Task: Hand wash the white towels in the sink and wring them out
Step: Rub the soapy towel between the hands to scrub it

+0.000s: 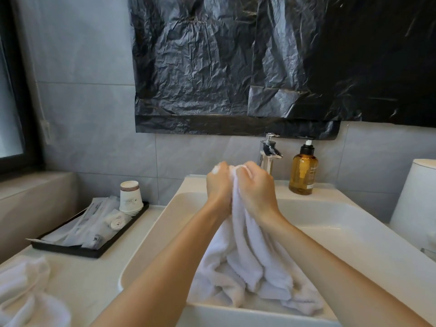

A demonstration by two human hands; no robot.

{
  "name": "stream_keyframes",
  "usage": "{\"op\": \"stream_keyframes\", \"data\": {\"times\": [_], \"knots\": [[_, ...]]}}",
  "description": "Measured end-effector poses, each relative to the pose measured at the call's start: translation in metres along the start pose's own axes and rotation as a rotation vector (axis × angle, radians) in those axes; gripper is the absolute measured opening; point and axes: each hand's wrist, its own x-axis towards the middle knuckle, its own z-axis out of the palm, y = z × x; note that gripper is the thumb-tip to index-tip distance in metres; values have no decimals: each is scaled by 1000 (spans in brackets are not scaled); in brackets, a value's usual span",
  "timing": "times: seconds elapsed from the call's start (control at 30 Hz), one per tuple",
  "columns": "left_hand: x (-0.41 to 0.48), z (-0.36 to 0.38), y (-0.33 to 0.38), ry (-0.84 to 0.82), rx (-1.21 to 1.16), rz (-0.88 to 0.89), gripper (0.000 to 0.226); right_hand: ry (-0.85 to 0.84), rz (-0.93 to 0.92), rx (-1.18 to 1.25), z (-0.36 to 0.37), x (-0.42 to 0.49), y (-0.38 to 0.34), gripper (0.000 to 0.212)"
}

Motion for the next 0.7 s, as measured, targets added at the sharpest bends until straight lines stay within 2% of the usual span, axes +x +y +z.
{"op": "stream_keyframes", "data": {"times": [0.07, 0.13, 0.2, 0.3, 0.4, 0.47, 0.57, 0.7], "knots": [[-3, 4, 0, -42, 5, 5, 31, 69, 100, -26, -7, 7, 5, 31], [-6, 9, 0, -83, 21, 56, 33, 103, 102, -69, -14, 2, 8, 31], [-7, 7, 2, -62, 27, 87, 37, 93, -4, -82, -13, -10, 6, 30], [1, -1, 5, 51, 39, 88, 39, -10, -166, -66, -3, -19, 0, 29], [0, 2, 9, 5, -108, 4, 33, 37, -19, -57, -6, -1, 4, 30], [-4, 7, 11, -65, -102, -32, 31, 50, 71, -86, -16, 6, 12, 32], [0, 1, 15, -122, -95, -25, 27, -53, 43, -265, -27, 7, 15, 27], [16, -21, 13, -149, 261, 236, 20, -128, 15, -369, -35, 14, 12, 20]]}}
